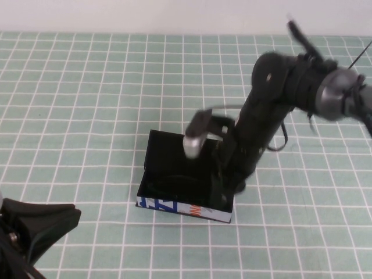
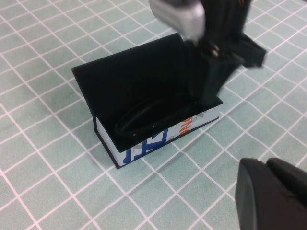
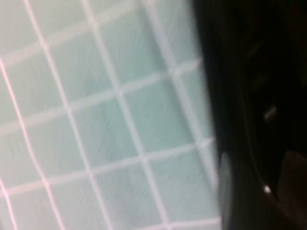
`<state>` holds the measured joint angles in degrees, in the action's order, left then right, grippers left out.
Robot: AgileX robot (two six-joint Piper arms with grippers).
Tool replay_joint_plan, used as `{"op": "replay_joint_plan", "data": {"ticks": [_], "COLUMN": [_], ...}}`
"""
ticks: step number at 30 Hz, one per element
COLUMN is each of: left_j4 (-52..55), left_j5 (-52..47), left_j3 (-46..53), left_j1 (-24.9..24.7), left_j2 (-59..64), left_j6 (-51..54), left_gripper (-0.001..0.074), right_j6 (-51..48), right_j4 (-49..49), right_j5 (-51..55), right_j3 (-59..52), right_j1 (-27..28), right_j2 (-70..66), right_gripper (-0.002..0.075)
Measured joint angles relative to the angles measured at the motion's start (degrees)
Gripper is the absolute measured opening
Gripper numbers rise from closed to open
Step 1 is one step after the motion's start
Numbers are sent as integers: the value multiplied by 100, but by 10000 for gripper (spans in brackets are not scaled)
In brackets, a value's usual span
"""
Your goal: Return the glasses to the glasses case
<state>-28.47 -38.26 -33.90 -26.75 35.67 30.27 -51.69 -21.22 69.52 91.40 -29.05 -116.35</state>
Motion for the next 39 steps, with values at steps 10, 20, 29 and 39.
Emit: {"op": "replay_joint_plan", "data": {"ticks": [10,20,29,39], "left_j4": [18,18,18,28], "left_j5": [0,0,0,0], "left_j3": [0,0,0,0], "left_j1": [0,0,0,0], "left_j2": [0,0,0,0], "left_j6": [0,0,-12,-12], "left_gripper": [-2,-2,-2,-2], "right_j6": [-169,-180,-35,-35], "right_j4": [198,184,-53,-361], "right_j5": [-10,-73,-72,-17], "right_j3": [-206,1,452,452], "right_j1": [-129,-129,-129,-129], "right_j2": [5,5,5,-224], "right_gripper": [173,173,146,-8]}}
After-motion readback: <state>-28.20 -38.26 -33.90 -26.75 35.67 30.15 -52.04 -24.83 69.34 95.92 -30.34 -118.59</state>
